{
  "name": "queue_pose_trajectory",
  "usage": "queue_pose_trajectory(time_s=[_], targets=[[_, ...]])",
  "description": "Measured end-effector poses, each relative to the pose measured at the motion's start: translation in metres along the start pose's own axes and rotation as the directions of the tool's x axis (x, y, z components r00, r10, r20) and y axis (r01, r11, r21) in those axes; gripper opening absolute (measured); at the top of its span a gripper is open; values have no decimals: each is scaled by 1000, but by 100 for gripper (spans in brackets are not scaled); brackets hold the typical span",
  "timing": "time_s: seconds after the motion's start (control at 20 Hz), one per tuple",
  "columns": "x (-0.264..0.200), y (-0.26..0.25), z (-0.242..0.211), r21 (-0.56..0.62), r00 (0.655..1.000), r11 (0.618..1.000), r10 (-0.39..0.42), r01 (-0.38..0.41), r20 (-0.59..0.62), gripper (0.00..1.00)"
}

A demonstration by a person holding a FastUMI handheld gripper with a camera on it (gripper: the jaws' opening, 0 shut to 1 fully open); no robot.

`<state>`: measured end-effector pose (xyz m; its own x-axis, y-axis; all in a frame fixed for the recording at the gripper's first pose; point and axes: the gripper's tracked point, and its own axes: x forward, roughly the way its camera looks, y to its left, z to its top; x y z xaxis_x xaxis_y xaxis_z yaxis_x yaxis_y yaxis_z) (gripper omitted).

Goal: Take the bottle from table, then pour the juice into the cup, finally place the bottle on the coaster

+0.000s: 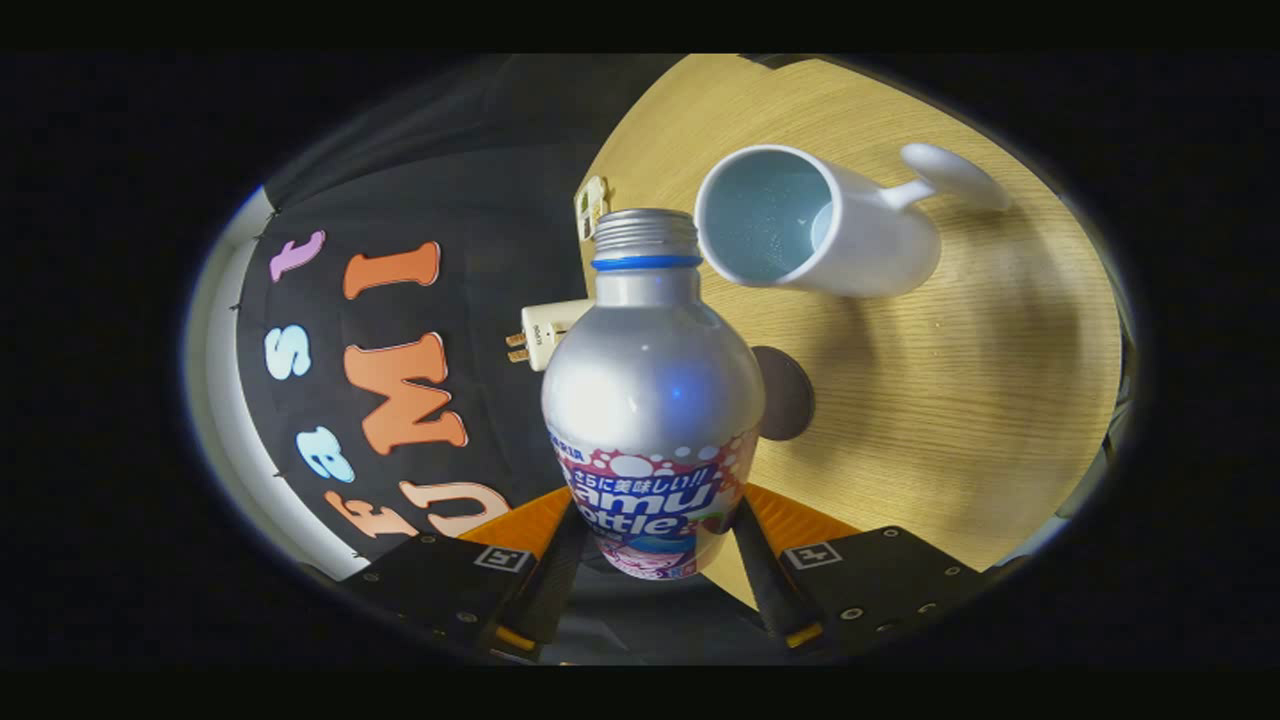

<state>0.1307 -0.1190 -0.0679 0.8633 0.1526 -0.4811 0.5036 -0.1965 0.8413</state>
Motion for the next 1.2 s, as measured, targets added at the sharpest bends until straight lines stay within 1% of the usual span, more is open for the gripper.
queue_pose_trajectory(time_s=[0.15,0.65,0.7,1.05,1.2], targets=[[0,3,1,34,1000,999,2,-2,-8,77],[-2,7,-4,94,1000,996,-3,5,-28,77],[-1,6,-4,102,999,995,-10,13,-31,77],[-1,13,-2,164,999,986,5,2,-43,77],[1,11,0,182,999,983,-3,11,-45,77]])
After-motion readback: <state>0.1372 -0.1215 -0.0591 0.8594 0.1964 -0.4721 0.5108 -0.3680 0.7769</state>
